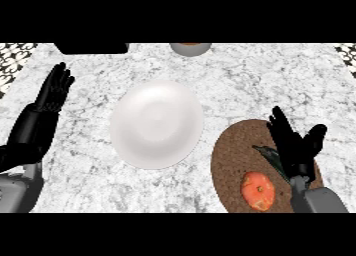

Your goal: Pick the eggplant from the placemat and place it in the plate

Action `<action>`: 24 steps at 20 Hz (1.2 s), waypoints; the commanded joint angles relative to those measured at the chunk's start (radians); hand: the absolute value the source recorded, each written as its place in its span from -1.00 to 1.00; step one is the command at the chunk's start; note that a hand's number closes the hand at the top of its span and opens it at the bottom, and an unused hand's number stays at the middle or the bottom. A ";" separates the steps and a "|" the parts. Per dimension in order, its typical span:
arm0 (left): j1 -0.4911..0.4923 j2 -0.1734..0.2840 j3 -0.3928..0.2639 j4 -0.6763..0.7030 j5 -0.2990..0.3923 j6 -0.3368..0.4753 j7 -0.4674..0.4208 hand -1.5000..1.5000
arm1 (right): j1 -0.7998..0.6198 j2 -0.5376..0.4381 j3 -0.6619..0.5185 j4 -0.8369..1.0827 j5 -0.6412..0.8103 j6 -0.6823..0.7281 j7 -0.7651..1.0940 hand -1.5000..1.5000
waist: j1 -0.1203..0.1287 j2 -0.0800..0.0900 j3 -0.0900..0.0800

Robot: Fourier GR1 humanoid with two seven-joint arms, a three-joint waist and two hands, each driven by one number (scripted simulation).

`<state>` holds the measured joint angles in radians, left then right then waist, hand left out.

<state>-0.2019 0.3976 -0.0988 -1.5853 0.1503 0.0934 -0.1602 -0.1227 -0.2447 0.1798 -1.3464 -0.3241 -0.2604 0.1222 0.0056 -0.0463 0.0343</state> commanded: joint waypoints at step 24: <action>0.184 -0.111 0.013 0.218 -0.026 -0.022 0.021 0.00 | 0.082 -0.315 0.154 -0.446 0.496 0.071 0.085 -1.00 | -0.011 0.044 -0.035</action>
<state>-0.0479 0.3163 -0.0717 -1.3602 0.1415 0.0619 -0.1200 -0.0429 -0.4748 0.3800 -1.7113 0.1334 -0.2218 0.1185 -0.0063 -0.0023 -0.0005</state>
